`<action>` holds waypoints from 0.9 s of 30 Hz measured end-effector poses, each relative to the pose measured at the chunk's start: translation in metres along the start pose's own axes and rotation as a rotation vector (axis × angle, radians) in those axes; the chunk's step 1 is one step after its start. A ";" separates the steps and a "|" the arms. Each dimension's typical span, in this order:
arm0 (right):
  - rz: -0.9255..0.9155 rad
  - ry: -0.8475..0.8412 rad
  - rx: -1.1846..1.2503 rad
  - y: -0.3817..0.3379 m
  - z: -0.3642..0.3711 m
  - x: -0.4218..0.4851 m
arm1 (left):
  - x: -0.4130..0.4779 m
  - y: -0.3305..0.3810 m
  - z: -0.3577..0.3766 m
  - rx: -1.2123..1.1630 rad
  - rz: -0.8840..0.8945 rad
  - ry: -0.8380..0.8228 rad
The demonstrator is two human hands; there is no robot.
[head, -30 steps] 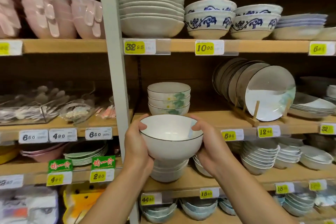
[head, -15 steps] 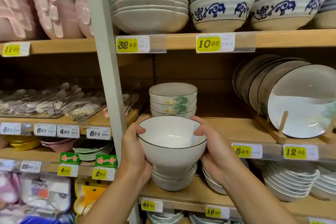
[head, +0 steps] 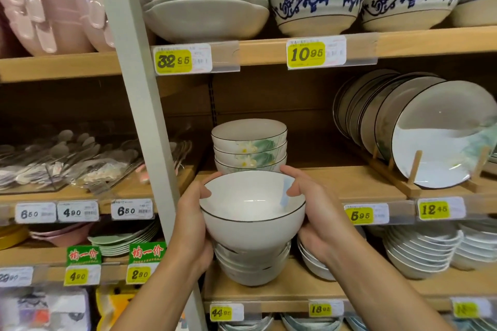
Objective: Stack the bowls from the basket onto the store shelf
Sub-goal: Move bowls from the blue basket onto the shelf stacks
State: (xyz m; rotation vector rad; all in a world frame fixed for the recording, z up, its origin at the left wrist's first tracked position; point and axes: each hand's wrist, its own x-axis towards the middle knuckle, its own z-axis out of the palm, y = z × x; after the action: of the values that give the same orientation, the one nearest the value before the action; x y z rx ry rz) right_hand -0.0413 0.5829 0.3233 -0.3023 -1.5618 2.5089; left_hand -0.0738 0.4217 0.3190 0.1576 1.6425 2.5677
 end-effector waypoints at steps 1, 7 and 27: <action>-0.004 0.012 -0.001 0.001 0.001 0.001 | 0.002 0.000 0.000 0.001 -0.008 0.005; -0.014 0.077 -0.010 0.000 0.004 0.013 | 0.017 0.000 0.003 0.025 -0.063 0.041; -0.119 0.214 -0.040 -0.012 0.004 0.080 | 0.094 -0.010 0.025 0.023 -0.092 0.028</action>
State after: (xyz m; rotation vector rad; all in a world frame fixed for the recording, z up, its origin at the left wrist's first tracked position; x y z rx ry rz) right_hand -0.1194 0.6044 0.3297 -0.4534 -1.5008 2.2746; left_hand -0.1633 0.4608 0.3242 0.0465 1.6480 2.4952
